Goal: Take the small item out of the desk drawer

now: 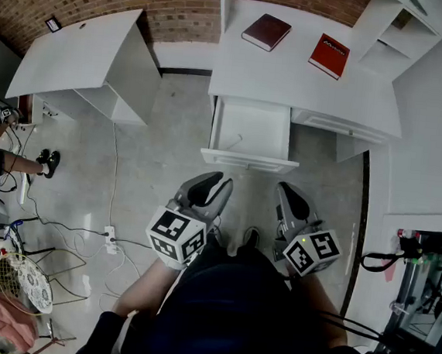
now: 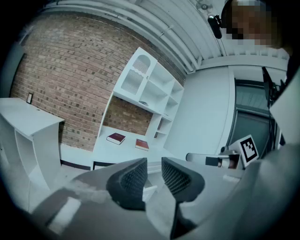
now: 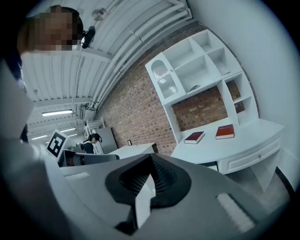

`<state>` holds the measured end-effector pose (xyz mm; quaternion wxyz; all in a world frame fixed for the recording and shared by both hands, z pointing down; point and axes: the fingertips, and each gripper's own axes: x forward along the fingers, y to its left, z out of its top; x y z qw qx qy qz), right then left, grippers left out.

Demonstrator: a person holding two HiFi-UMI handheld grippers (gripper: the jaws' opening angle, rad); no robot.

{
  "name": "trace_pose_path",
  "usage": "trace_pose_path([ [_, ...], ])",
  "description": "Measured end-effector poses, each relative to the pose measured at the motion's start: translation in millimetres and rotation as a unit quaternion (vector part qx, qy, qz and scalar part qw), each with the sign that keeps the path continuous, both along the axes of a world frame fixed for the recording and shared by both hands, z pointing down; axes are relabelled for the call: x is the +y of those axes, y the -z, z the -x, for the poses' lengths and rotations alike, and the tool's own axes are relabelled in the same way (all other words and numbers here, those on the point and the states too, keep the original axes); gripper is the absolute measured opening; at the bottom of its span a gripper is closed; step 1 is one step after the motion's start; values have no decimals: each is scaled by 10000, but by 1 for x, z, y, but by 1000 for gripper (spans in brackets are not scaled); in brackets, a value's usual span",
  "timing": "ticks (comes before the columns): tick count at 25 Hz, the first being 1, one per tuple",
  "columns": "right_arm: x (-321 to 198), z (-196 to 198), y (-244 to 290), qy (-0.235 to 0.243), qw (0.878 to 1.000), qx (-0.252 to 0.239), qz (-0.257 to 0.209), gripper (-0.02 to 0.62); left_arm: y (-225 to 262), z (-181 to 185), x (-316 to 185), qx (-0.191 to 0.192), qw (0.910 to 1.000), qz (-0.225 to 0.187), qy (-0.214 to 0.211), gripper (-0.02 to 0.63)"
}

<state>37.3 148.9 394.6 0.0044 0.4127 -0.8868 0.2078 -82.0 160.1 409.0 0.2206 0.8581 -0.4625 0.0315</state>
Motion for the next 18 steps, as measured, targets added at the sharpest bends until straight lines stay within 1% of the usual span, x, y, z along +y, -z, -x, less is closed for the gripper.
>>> trace_pose_path([
  [8, 1, 15, 4, -5, 10000, 48, -14, 2, 0, 16, -1, 29, 10000, -1, -17, 107],
  [11, 2, 23, 5, -57, 9998, 176, -49, 2, -1, 26, -4, 51, 9999, -24, -86, 107],
  [14, 5, 28, 4, -170, 9995, 253, -44, 2, -5, 36, -6, 46, 9998, -17, -178, 107],
  [18, 3, 20, 2, -444, 9984, 335, -58, 2, -12, 42, -14, -2, 9995, 34, -327, 107],
])
